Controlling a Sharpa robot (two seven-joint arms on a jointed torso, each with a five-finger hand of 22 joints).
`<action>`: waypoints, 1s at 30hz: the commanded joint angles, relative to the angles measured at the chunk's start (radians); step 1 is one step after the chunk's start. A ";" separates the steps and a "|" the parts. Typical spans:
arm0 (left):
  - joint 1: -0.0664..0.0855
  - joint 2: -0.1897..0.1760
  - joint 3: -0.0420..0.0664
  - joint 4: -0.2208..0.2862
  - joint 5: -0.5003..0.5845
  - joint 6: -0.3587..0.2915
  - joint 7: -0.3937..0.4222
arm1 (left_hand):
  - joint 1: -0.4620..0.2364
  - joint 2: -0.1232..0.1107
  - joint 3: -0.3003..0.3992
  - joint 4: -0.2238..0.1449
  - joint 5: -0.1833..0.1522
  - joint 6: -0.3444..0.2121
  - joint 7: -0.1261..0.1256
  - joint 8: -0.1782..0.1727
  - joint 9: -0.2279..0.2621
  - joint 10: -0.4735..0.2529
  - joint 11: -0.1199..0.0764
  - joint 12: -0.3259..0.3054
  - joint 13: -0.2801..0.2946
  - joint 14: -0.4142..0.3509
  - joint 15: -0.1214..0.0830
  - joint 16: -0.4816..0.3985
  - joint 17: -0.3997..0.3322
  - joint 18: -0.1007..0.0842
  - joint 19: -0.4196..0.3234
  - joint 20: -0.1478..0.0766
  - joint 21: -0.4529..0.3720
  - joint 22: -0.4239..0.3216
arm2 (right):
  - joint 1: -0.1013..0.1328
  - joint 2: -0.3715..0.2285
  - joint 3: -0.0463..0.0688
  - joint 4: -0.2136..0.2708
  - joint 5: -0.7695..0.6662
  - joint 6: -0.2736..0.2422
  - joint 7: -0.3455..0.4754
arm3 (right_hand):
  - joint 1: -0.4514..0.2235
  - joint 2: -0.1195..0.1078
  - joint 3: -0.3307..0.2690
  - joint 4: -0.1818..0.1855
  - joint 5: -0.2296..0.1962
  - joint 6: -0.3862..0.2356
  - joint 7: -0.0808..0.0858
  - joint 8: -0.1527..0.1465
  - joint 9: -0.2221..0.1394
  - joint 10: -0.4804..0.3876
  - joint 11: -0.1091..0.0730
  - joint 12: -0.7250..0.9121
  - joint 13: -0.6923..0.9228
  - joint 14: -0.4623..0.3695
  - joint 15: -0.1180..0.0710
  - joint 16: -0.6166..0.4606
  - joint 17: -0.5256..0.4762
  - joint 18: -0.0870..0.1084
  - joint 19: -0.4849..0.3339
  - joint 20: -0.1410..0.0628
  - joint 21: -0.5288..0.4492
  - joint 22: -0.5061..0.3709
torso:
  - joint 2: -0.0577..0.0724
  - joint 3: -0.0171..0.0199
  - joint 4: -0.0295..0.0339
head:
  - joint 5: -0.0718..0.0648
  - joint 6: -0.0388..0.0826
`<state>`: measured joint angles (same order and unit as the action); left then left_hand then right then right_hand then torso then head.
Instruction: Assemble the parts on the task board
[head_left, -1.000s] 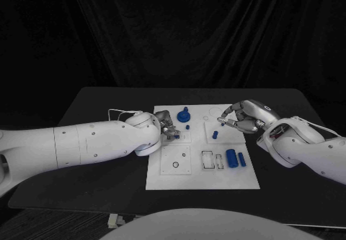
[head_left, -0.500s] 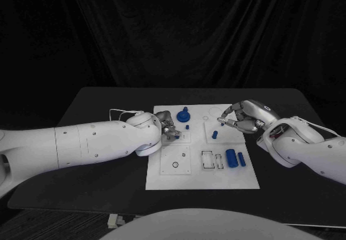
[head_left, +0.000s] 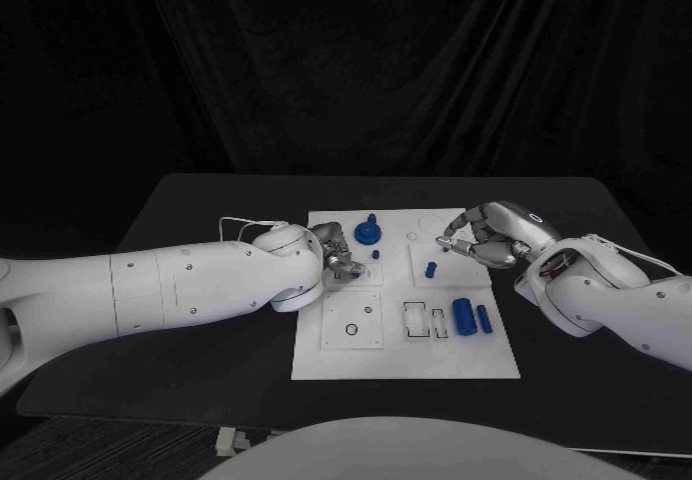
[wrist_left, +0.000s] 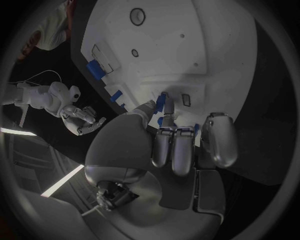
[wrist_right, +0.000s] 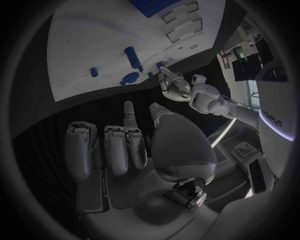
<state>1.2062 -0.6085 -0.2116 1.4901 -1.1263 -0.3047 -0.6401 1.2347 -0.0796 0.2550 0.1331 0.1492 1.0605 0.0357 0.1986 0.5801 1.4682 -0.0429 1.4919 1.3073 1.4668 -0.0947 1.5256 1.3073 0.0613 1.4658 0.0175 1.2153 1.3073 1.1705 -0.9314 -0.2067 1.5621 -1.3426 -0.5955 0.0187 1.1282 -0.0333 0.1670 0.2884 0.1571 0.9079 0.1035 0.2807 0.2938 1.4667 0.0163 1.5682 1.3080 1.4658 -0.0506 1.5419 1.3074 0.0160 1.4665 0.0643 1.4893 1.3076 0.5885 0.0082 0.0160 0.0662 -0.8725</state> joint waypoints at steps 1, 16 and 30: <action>-0.004 0.001 -0.001 0.004 -0.029 0.025 0.001 | -0.008 0.000 -0.006 0.012 -0.009 0.003 0.008 -0.001 -0.001 0.063 0.006 -0.003 0.191 0.090 0.001 -0.005 0.212 0.004 0.022 -0.001 -0.007 0.174 | -0.004 -0.001 0.001 0.001 -0.007 -0.005 -0.011 | 0.009 0.001 0.002 -0.004 0.007 -0.003 -0.002 0.003 0.001 0.104 0.007 0.003 0.263 0.087 0.008 -0.004 0.192 0.009 0.056 0.004 -0.005 0.231 | 0.000 0.0000 0.0003 | 0.000 0.000; -0.004 0.000 -0.001 0.005 -0.047 0.017 0.014 | 0.125 -0.010 0.028 -0.034 0.224 0.003 -0.015 0.073 0.054 0.063 -0.014 -0.006 0.192 0.091 -0.015 -0.002 0.217 0.004 0.024 -0.013 -0.014 0.175 | -0.009 -0.001 0.001 -0.003 -0.007 -0.006 -0.011 | 0.013 0.000 0.002 -0.005 0.008 -0.003 -0.002 0.004 0.001 0.104 0.007 0.003 0.263 0.088 0.008 -0.004 0.192 0.008 0.056 0.003 -0.005 0.231 | 0.000 -0.0001 0.0003 | 0.001 0.000; -0.005 0.000 -0.001 0.008 -0.047 0.000 0.008 | 0.094 -0.071 0.177 -0.031 0.275 -0.029 -0.019 0.210 0.198 0.068 -0.019 -0.001 0.197 0.091 -0.018 -0.005 0.215 0.003 0.031 -0.018 -0.008 0.178 | -0.015 -0.001 0.001 -0.004 -0.007 0.001 -0.014 | 0.025 0.000 0.004 -0.005 0.027 -0.004 -0.003 0.008 0.001 0.104 0.007 0.003 0.263 0.087 0.007 -0.005 0.191 0.009 0.056 0.003 -0.006 0.231 | 0.000 0.0000 0.0001 | 0.002 0.000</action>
<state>1.2029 -0.6095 -0.2129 1.4963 -1.1708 -0.2968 -0.6378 1.3324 -0.1386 0.3320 0.1970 0.4326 1.0337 0.0196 0.4029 0.6027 1.4644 -0.0541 1.4867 1.3073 1.4669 -0.1055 1.5256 1.3073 0.0614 1.4691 0.0067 1.2074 1.3073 1.1588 -0.9316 -0.2066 1.5578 -1.3428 -0.5949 0.0183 1.1466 -0.0329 0.1699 0.2855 0.1805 0.9079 0.1035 0.2854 0.2936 1.4667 0.0162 1.5682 1.3077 1.4658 -0.0506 1.5419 1.3074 0.0160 1.4665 0.0643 1.4893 1.3074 0.5884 0.0082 0.0162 0.0673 -0.8725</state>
